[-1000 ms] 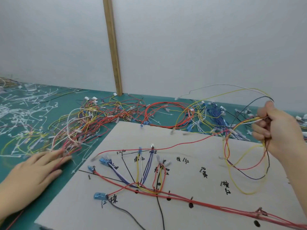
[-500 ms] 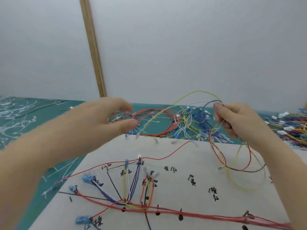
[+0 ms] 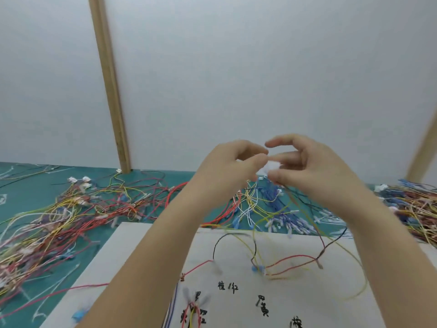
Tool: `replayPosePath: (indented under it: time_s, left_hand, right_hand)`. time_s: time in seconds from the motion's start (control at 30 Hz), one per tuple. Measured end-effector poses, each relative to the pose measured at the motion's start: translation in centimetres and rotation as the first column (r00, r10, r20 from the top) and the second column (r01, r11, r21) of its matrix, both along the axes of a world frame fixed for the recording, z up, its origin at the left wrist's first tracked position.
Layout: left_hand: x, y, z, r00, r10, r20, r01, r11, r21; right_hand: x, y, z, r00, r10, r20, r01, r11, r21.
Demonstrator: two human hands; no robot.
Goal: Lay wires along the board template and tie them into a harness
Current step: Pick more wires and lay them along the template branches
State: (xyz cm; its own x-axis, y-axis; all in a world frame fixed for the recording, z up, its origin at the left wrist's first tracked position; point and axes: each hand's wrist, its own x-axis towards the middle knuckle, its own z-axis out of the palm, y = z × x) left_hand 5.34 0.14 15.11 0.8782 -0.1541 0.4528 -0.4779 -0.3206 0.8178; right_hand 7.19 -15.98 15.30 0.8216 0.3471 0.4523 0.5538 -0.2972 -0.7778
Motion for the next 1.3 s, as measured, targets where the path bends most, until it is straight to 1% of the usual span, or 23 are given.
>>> replayPosePath:
  time_s: [0.03, 0.07, 0.13, 0.23, 0.3, 0.37, 0.4, 0.47, 0.53, 0.6, 0.67, 0.77, 0.8, 0.87, 0.93, 1.0, 1.07, 1.1, 1.2, 1.27, 1.3]
  left_hand:
    - [0.0, 0.1, -0.1, 0.999, -0.027, -0.017, 0.027, 0.999, -0.045]
    - [0.1, 0.2, -0.3, 0.999, -0.033, -0.028, 0.031, 0.998, -0.057]
    - [0.3, 0.5, -0.6, 0.999, -0.01, -0.037, 0.008, 0.999, -0.044]
    - [0.8, 0.8, -0.9, 0.997, -0.041, -0.067, 0.037, 0.998, -0.06]
    - [1.2, 1.0, -0.9, 0.993, -0.064, -0.098, 0.05, 0.99, -0.135]
    - [1.3, 1.1, -1.0, 0.983, -0.102, -0.149, 0.062, 0.965, -0.253]
    - [1.4, 1.2, -1.1, 0.975, -0.13, -0.178, 0.072, 0.952, -0.298]
    - [1.5, 1.4, -1.2, 0.955, -0.186, -0.229, 0.101, 0.935, -0.34]
    - [1.5, 1.7, -1.3, 0.932, -0.242, -0.269, 0.147, 0.933, -0.329]
    - [1.5, 2.0, -1.4, 0.915, -0.278, -0.292, 0.201, 0.942, -0.269]
    - [1.6, 2.2, -1.5, 0.917, -0.277, -0.287, 0.222, 0.952, -0.208]
    - [1.8, 2.1, -1.7, 0.948, -0.199, -0.248, 0.156, 0.97, -0.184]
    - [1.9, 1.9, -1.7, 0.957, -0.167, -0.239, 0.125, 0.976, -0.18]
    - [2.1, 1.9, -1.7, 0.971, -0.096, -0.22, 0.046, 0.974, -0.222]
    - [2.4, 2.8, -1.3, 0.98, -0.003, -0.198, -0.069, 0.932, -0.356]
    - [2.6, 4.4, -0.7, 0.985, 0.05, -0.168, -0.126, 0.868, -0.48]
    - [2.5, 5.3, -0.4, 0.986, 0.018, -0.163, -0.105, 0.835, -0.541]
    - [2.4, 5.3, -0.4, 0.985, -0.008, -0.172, -0.091, 0.822, -0.563]
    - [2.2, 4.5, -0.3, 0.976, -0.102, -0.194, -0.054, 0.747, -0.663]
    - [2.2, 4.4, -0.2, 0.971, -0.154, -0.182, -0.028, 0.682, -0.73]
    - [2.2, 4.3, -0.2, 0.972, -0.165, -0.169, -0.017, 0.664, -0.748]
  right_hand:
    - [0.0, 0.6, -0.2, 1.0, -0.022, 0.021, 0.022, 0.999, 0.025]
    - [-0.1, 1.1, -0.3, 0.999, -0.039, 0.034, 0.037, 0.998, 0.057]
    - [-0.2, 1.6, -0.5, 0.998, -0.052, 0.042, 0.048, 0.994, 0.099]
    - [0.0, 1.4, -0.8, 1.0, -0.012, -0.009, 0.012, 0.998, 0.066]
    - [0.3, 1.1, -0.8, 0.997, 0.007, -0.07, -0.005, 1.0, 0.025]
    - [0.3, 0.9, -0.6, 0.994, -0.005, -0.107, 0.004, 1.0, -0.009]
    - [0.4, 0.8, -0.5, 0.994, -0.019, -0.107, 0.018, 1.0, -0.016]
    - [0.4, 0.7, -0.5, 0.996, -0.044, -0.082, 0.042, 0.999, -0.028]
    - [0.4, 0.8, -0.5, 0.998, -0.051, -0.044, 0.049, 0.997, -0.055]
    - [0.4, 0.8, -0.5, 0.998, -0.056, -0.008, 0.055, 0.995, -0.085]
    - [0.4, 0.7, -0.5, 0.998, -0.063, 0.018, 0.064, 0.991, -0.115]
    - [0.8, 0.7, -0.8, 0.998, -0.065, 0.012, 0.066, 0.991, -0.118]
    - [1.0, 0.7, -1.0, 0.996, -0.084, 0.014, 0.085, 0.986, -0.142]
    - [1.6, 0.5, -1.5, 0.985, -0.163, 0.064, 0.174, 0.951, -0.254]
    - [2.3, -0.3, -1.9, 0.959, -0.253, 0.123, 0.281, 0.888, -0.364]
    - [3.0, -1.4, -2.2, 0.929, -0.342, 0.144, 0.37, 0.852, -0.371]
    - [3.7, -2.3, -2.6, 0.892, -0.425, 0.153, 0.452, 0.833, -0.318]
    - [4.0, -2.5, -2.7, 0.883, -0.45, 0.134, 0.469, 0.834, -0.289]
    - [4.2, -2.3, -2.9, 0.899, -0.439, 0.006, 0.428, 0.875, -0.226]
    - [4.0, -2.6, -2.9, 0.899, -0.438, 0.009, 0.427, 0.87, -0.245]
    - [3.8, -2.9, -2.7, 0.902, -0.431, 0.022, 0.419, 0.863, -0.281]
